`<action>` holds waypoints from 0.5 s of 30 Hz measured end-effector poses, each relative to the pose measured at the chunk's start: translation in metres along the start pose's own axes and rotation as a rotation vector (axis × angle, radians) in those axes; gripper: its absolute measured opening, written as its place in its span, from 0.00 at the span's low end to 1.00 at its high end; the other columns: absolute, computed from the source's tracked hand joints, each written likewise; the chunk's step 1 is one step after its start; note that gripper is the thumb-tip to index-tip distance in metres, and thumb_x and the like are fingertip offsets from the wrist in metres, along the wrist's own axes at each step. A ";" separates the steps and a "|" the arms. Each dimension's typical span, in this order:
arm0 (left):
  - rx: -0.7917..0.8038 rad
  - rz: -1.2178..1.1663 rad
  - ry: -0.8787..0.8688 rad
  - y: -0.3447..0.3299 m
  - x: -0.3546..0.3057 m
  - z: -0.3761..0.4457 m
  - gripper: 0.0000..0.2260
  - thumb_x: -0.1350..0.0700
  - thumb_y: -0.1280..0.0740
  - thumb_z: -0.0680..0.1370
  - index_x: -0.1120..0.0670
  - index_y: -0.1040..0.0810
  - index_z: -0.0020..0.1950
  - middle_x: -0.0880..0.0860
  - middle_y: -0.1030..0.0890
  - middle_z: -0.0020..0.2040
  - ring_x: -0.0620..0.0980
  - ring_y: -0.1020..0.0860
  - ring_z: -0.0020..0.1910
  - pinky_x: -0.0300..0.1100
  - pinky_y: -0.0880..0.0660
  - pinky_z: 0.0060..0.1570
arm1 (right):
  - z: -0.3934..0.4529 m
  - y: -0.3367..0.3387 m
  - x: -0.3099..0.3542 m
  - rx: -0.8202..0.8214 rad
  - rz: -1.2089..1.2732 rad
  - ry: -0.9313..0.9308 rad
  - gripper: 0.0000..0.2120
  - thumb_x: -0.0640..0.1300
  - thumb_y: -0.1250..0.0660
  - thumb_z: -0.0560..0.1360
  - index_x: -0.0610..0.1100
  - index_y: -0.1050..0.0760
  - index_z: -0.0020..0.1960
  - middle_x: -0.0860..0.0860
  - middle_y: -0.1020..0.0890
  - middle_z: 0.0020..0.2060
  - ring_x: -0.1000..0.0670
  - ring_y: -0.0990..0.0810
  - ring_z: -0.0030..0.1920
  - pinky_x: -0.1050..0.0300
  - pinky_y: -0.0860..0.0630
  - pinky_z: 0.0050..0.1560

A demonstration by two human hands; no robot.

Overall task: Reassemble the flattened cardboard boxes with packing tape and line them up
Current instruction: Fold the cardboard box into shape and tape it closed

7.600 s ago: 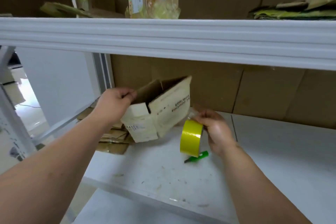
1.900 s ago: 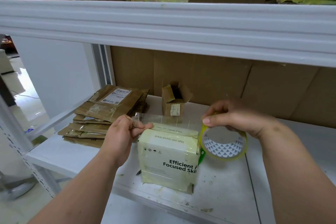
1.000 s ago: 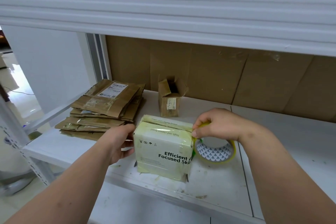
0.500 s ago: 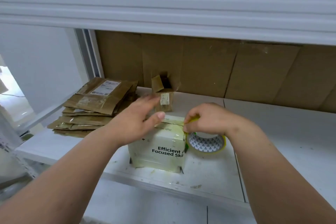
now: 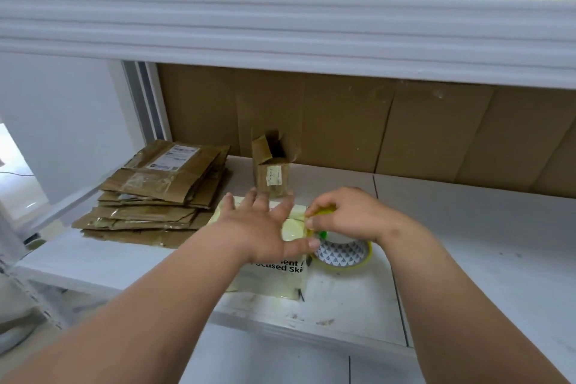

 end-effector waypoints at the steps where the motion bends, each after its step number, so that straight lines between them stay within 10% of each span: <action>1: -0.042 -0.003 -0.003 -0.004 -0.002 0.002 0.48 0.19 0.58 0.66 0.42 0.62 0.80 0.55 0.55 0.82 0.56 0.58 0.80 0.64 0.57 0.75 | 0.000 -0.001 -0.004 0.000 0.030 0.016 0.06 0.55 0.30 0.75 0.58 0.19 0.51 0.56 0.16 0.51 0.53 0.21 0.55 0.53 0.25 0.61; 8: -0.117 0.031 -0.153 0.010 0.023 0.009 0.49 0.21 0.55 0.64 0.44 0.55 0.81 0.46 0.54 0.82 0.48 0.57 0.80 0.57 0.59 0.76 | -0.011 -0.023 -0.044 0.036 0.935 0.021 0.20 0.44 0.32 0.66 0.48 0.23 0.58 0.48 0.20 0.46 0.48 0.22 0.46 0.59 0.27 0.45; 15: -0.112 -0.226 -0.150 0.000 0.048 0.020 0.36 0.38 0.37 0.79 0.42 0.52 0.81 0.47 0.53 0.80 0.49 0.55 0.78 0.43 0.52 0.75 | -0.008 -0.069 -0.035 0.153 1.075 0.067 0.13 0.47 0.33 0.69 0.45 0.19 0.52 0.47 0.18 0.44 0.48 0.24 0.45 0.56 0.32 0.43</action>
Point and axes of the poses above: each hand's wrist, its own z-axis towards the middle knuckle, its own y-axis out of the back of the hand, x = y × z, the point moved 3 cm from there along z, towards the middle knuckle
